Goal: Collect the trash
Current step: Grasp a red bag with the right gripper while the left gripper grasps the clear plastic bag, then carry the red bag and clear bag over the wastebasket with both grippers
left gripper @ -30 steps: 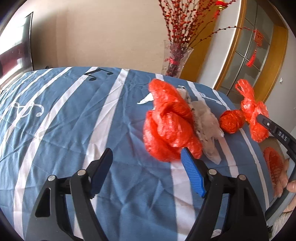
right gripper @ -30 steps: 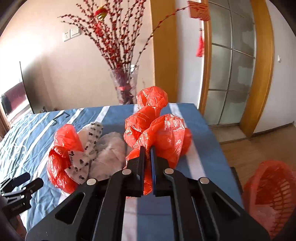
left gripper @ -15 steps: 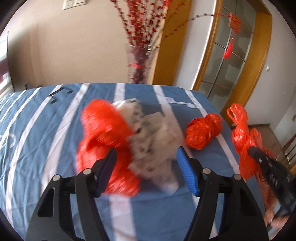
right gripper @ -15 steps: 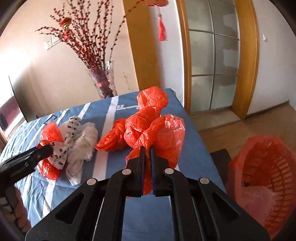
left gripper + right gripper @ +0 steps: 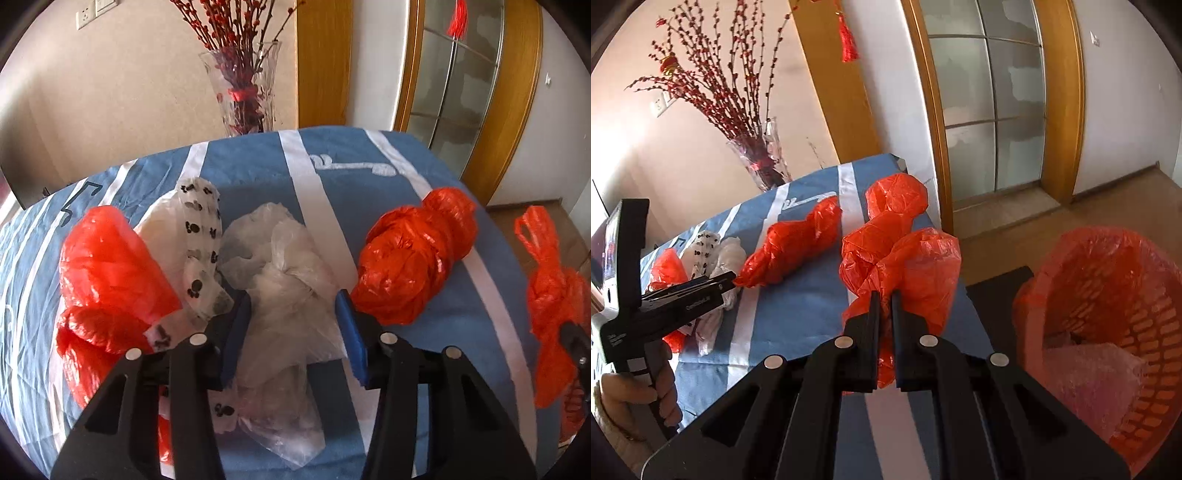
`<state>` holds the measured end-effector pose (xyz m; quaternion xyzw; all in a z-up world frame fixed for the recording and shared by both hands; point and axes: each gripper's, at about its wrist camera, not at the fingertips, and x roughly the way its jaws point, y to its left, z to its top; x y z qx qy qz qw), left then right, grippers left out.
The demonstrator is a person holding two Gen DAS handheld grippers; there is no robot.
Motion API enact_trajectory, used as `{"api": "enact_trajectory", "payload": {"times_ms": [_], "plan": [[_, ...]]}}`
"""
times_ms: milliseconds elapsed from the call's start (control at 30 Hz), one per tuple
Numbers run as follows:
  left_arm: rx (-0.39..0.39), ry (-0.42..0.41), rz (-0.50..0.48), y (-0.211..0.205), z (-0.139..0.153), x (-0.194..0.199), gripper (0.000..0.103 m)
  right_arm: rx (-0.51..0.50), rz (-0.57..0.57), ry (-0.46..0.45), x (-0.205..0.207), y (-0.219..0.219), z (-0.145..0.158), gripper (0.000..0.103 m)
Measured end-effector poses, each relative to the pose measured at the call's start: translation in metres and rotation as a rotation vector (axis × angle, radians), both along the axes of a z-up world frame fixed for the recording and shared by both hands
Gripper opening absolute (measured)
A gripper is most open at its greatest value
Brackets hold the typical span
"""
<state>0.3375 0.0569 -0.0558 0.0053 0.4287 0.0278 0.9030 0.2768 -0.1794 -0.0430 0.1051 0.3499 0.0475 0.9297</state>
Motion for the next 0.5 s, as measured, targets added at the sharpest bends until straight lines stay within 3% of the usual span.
{"api": "enact_trajectory", "payload": {"times_ms": [133,200,300,500], "plan": [[0.020,0.001,-0.009,-0.005,-0.002,-0.001,0.039,0.013,-0.003,0.008,-0.002,-0.004,-0.003,0.006],[0.038,-0.004,-0.015,-0.008,-0.004,-0.002,0.027,0.016,-0.002,0.008,-0.004,-0.002,-0.004,0.006],[0.061,-0.026,-0.032,-0.014,-0.004,-0.006,0.018,0.017,0.000,0.005,-0.007,-0.004,-0.003,0.006],[-0.004,-0.079,-0.073,-0.013,0.013,-0.026,0.014,0.022,-0.013,-0.003,-0.013,-0.010,0.002,0.006]]}}
